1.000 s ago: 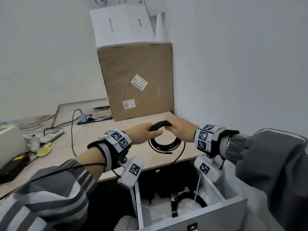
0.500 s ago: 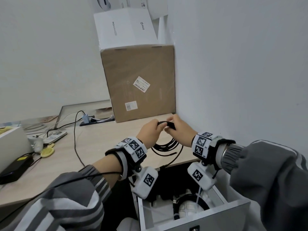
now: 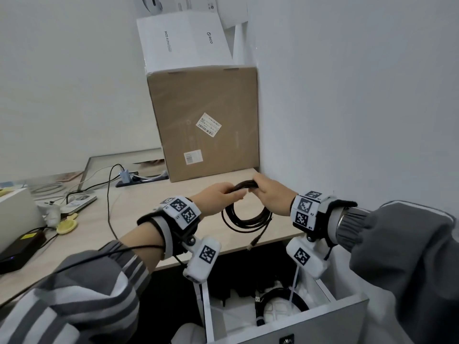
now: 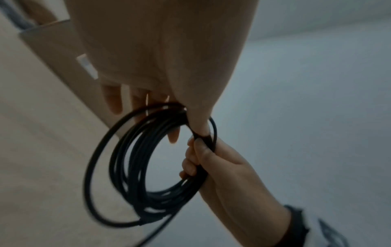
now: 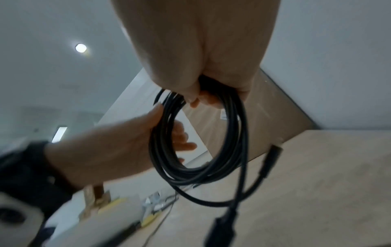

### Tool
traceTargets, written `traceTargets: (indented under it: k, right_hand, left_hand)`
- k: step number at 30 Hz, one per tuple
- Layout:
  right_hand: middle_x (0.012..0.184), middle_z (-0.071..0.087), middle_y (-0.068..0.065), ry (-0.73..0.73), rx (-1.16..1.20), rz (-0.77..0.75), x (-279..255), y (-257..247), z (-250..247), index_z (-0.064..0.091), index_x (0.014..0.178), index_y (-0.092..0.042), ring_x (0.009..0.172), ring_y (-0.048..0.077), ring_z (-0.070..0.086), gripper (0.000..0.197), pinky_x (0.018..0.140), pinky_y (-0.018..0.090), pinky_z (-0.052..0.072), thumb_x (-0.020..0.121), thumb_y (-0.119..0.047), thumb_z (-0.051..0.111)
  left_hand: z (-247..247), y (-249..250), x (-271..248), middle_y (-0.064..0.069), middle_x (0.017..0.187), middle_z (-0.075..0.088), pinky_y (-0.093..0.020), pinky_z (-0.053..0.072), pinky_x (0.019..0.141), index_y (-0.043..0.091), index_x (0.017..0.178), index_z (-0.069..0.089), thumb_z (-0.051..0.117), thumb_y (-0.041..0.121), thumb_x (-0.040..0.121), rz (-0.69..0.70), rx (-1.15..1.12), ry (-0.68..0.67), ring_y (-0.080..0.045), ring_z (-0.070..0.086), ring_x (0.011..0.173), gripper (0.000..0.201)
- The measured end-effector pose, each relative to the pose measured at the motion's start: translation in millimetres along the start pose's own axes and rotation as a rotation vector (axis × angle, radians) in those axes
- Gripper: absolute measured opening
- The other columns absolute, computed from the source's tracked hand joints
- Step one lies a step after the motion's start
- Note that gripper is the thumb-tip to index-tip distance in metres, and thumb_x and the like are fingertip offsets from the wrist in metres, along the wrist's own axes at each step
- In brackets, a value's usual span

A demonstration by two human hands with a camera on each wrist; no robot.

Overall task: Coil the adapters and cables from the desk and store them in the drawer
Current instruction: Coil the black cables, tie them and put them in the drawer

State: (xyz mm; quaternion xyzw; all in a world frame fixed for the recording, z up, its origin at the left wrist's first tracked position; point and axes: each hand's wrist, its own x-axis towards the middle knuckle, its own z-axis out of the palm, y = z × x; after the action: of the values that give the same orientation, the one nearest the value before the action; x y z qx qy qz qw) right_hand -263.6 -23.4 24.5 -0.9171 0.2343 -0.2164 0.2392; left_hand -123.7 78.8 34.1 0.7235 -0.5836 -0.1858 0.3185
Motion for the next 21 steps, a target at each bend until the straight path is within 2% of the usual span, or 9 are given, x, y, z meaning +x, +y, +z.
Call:
traceTargets:
  k: [2, 5, 7, 9, 11, 13, 15, 18, 21]
  right_hand:
    - [0.078, 0.045, 0.001, -0.069, -0.103, -0.047, -2, -7, 4, 0.039, 0.095, -0.011, 0.069, 0.019, 0.044, 0.006, 0.053, 0.024, 0.03, 0.099, -0.013, 0.036]
    - [0.088, 0.05, 0.005, -0.075, -0.074, -0.055, -1, -12, 8, 0.043, 0.105, -0.009, 0.08, 0.022, 0.048, 0.01, 0.061, 0.029, 0.034, 0.099, -0.013, 0.037]
    - [0.093, 0.053, 0.005, -0.042, 0.029, -0.045, 1, -11, 8, 0.043, 0.115, -0.009, 0.083, 0.021, 0.051, 0.019, 0.074, 0.034, 0.042, 0.098, -0.017, 0.042]
    - [0.092, 0.055, 0.003, -0.013, 0.118, -0.039, 2, -7, 6, 0.045, 0.117, -0.011, 0.085, 0.023, 0.055, 0.02, 0.081, 0.038, 0.045, 0.097, -0.017, 0.045]
    - [0.087, 0.057, 0.0, -0.013, 0.209, -0.014, 0, -1, 3, 0.045, 0.115, -0.013, 0.085, 0.023, 0.058, 0.017, 0.081, 0.034, 0.046, 0.098, -0.016, 0.046]
    - [0.079, 0.059, 0.003, -0.011, 0.316, 0.019, -3, 1, 3, 0.044, 0.108, -0.014, 0.08, 0.02, 0.059, 0.009, 0.08, 0.034, 0.047, 0.1, -0.017, 0.042]
    - [0.075, 0.055, 0.003, 0.023, 0.311, 0.043, -3, 0, 2, 0.043, 0.102, -0.015, 0.076, 0.018, 0.058, 0.005, 0.078, 0.035, 0.047, 0.101, -0.018, 0.039]
    - [0.076, 0.051, 0.003, 0.03, 0.222, 0.047, -1, 0, -2, 0.04, 0.104, -0.017, 0.072, 0.017, 0.052, 0.005, 0.072, 0.034, 0.044, 0.101, -0.02, 0.037]
    - [0.079, 0.051, 0.007, -0.034, 0.04, 0.019, -3, -2, -4, 0.041, 0.106, -0.01, 0.073, 0.021, 0.05, 0.013, 0.069, 0.037, 0.042, 0.102, -0.021, 0.037]
  left_hand:
    - [0, 6, -1, 0.002, 0.087, 0.062, -0.034, 0.043, 0.077, 0.01, 0.103, 0.056, 0.046, 0.045, 0.097, 0.03, 0.146, -0.057, -0.018, 0.056, 0.082, 0.037]
    - [3, 7, -1, 0.0, 0.069, 0.059, -0.033, 0.046, 0.069, 0.012, 0.085, 0.049, 0.04, 0.04, 0.1, 0.022, 0.118, -0.092, -0.021, 0.063, 0.07, 0.033]
    - [4, 4, -2, 0.001, 0.062, 0.052, -0.028, 0.043, 0.062, 0.015, 0.075, 0.045, 0.04, 0.038, 0.101, 0.039, 0.06, -0.024, -0.018, 0.061, 0.059, 0.035]
    - [5, -2, -1, 0.004, 0.055, 0.051, -0.034, 0.047, 0.066, 0.012, 0.076, 0.048, 0.041, 0.037, 0.101, 0.062, -0.053, 0.081, -0.02, 0.057, 0.057, 0.036]
    - [6, -7, 1, 0.007, 0.048, 0.049, -0.044, 0.05, 0.074, 0.012, 0.076, 0.049, 0.041, 0.038, 0.1, 0.075, -0.229, 0.164, -0.021, 0.053, 0.057, 0.037]
    - [7, -8, 0, 0.004, 0.053, 0.045, -0.043, 0.047, 0.073, 0.012, 0.077, 0.047, 0.041, 0.038, 0.101, 0.083, -0.393, 0.199, -0.018, 0.051, 0.055, 0.035]
    - [10, -7, -1, 0.0, 0.059, 0.044, -0.038, 0.045, 0.072, 0.012, 0.08, 0.047, 0.04, 0.038, 0.101, 0.086, -0.458, 0.211, -0.017, 0.053, 0.056, 0.034]
    - [8, -9, -2, -0.003, 0.069, 0.055, -0.035, 0.047, 0.074, 0.012, 0.078, 0.051, 0.042, 0.042, 0.099, 0.016, -0.393, 0.146, -0.017, 0.061, 0.068, 0.038]
    - [0, -8, -3, -0.004, 0.084, 0.065, -0.031, 0.049, 0.082, 0.006, 0.09, 0.063, 0.051, 0.047, 0.094, -0.014, -0.199, 0.017, -0.016, 0.063, 0.08, 0.043]
